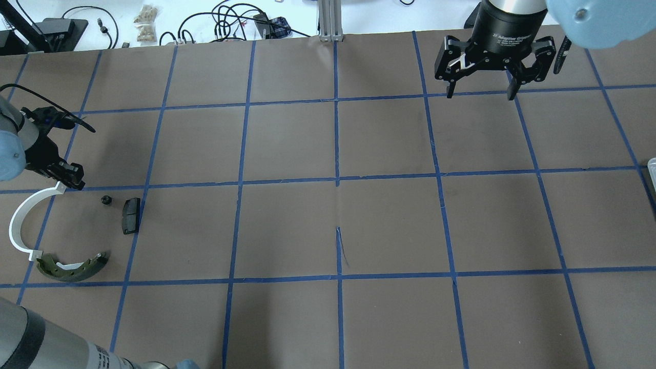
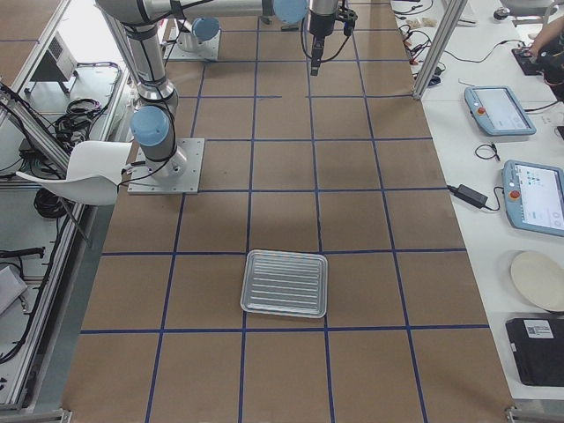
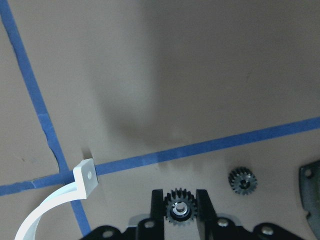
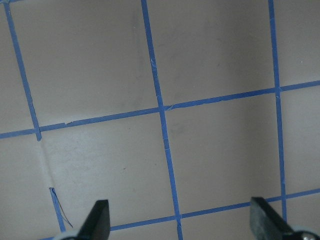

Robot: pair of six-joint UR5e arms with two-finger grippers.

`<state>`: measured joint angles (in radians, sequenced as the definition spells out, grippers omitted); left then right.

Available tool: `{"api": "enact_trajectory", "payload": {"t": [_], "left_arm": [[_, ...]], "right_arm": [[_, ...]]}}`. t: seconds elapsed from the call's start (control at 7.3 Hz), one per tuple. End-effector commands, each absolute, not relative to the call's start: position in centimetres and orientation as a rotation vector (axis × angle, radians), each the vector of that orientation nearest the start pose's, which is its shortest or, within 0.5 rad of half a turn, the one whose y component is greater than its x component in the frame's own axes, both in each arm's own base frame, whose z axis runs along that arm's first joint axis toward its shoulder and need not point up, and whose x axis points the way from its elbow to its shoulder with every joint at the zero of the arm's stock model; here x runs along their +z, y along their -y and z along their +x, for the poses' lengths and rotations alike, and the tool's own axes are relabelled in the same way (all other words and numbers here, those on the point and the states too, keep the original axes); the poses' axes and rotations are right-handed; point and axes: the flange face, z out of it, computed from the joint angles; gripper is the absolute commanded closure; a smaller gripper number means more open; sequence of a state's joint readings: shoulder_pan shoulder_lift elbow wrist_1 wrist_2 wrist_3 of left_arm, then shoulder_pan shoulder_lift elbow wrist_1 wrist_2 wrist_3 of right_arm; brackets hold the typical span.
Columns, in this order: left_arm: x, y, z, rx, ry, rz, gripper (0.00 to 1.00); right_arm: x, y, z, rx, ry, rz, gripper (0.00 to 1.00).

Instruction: Place bearing gear from tray to pile

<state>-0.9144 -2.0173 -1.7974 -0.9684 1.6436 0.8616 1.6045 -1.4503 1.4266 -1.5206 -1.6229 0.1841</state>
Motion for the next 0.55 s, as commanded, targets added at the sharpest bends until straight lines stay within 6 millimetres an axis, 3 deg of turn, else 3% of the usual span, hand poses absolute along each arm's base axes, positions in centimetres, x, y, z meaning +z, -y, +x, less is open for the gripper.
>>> {"api": "enact_trajectory", "payload": {"t": [0.0, 0.14, 0.27, 0.41], "left_arm": [[19.5, 53.11, 23.87, 0.165, -3.148, 0.321, 0.84], [19.44, 53.1, 23.7, 0.171, -3.155, 0.32, 0.83], [19.04, 53.23, 23.76, 0.175, -3.161, 0.32, 0.69], [19.37, 53.33, 23.56, 0.154, -3.168, 0.32, 0.62]], "right_arm": [[49.06, 53.58, 14.63, 0.035, -3.187, 0.239, 0.0], [49.06, 53.58, 14.63, 0.035, -3.187, 0.239, 0.0], [49.06, 53.58, 14.63, 0.035, -3.187, 0.239, 0.0], [49.06, 53.58, 14.64, 0.035, -3.186, 0.239, 0.0]]}}
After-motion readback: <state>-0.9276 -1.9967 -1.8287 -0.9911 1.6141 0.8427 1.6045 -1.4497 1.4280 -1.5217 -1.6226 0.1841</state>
